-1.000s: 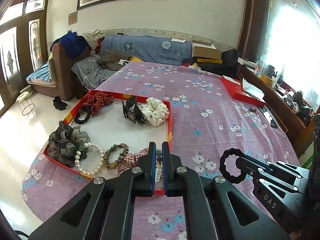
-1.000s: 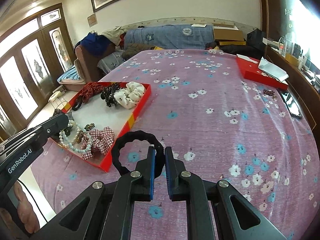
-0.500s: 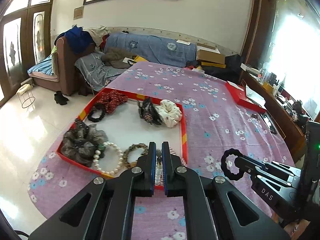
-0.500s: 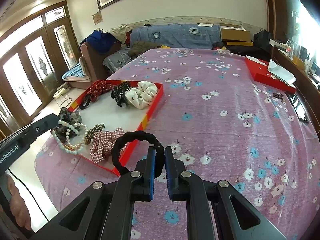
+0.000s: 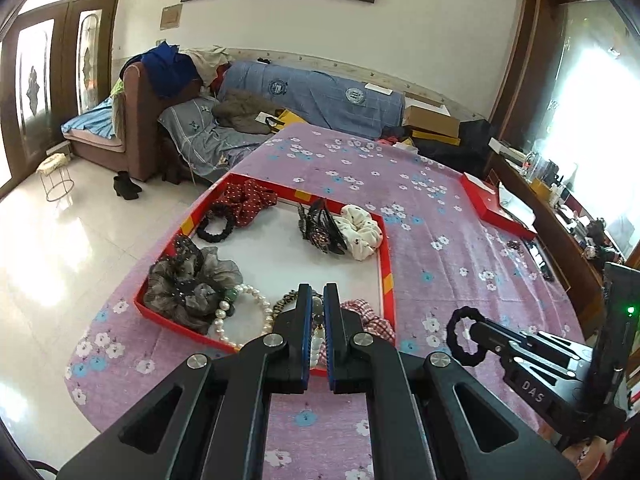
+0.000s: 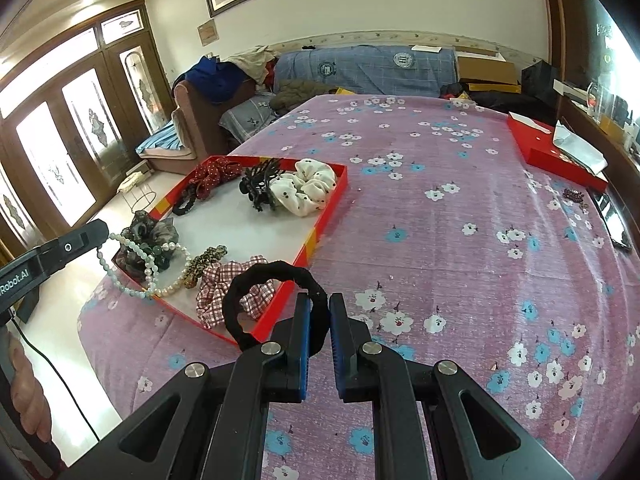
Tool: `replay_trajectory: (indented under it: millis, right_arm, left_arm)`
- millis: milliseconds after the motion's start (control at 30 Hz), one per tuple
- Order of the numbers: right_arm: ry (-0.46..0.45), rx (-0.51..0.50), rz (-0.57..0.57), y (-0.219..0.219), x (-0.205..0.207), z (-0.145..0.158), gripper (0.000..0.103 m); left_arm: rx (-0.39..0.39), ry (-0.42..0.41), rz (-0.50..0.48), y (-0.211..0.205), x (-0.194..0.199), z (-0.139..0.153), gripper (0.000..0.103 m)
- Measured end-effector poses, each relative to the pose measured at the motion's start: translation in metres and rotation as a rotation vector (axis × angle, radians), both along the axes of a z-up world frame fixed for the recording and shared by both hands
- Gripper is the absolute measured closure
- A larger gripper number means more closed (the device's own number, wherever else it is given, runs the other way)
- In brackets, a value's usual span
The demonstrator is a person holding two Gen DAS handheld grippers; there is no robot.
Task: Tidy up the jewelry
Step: 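Carry the hair tie and bead bracelet over the red tray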
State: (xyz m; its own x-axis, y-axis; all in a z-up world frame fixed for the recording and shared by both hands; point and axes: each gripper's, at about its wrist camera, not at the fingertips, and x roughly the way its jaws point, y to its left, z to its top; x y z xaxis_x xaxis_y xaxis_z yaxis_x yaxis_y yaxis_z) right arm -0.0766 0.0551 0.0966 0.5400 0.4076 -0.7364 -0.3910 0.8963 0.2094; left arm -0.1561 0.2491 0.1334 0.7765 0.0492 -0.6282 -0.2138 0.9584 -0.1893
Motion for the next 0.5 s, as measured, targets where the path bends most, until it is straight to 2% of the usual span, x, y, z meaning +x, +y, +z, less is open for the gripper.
replay_trajectory:
  millis: [133, 333, 500]
  right_arm:
    - [0.002, 0.008, 0.008, 0.0, 0.002, 0.001, 0.092]
    - [-0.008, 0.013, 0.034, 0.005, 0.005, 0.006, 0.092]
    - [-0.006, 0.011, 0.068, 0.017, 0.012, 0.008, 0.092]
  left_arm:
    - [0.006, 0.002, -0.002, 0.003, 0.002, 0.002, 0.098]
    - [-0.072, 0.002, -0.027, 0.025, 0.005, 0.011, 0.098]
    - [-0.043, 0.013, -0.049, 0.031, 0.015, 0.022, 0.098]
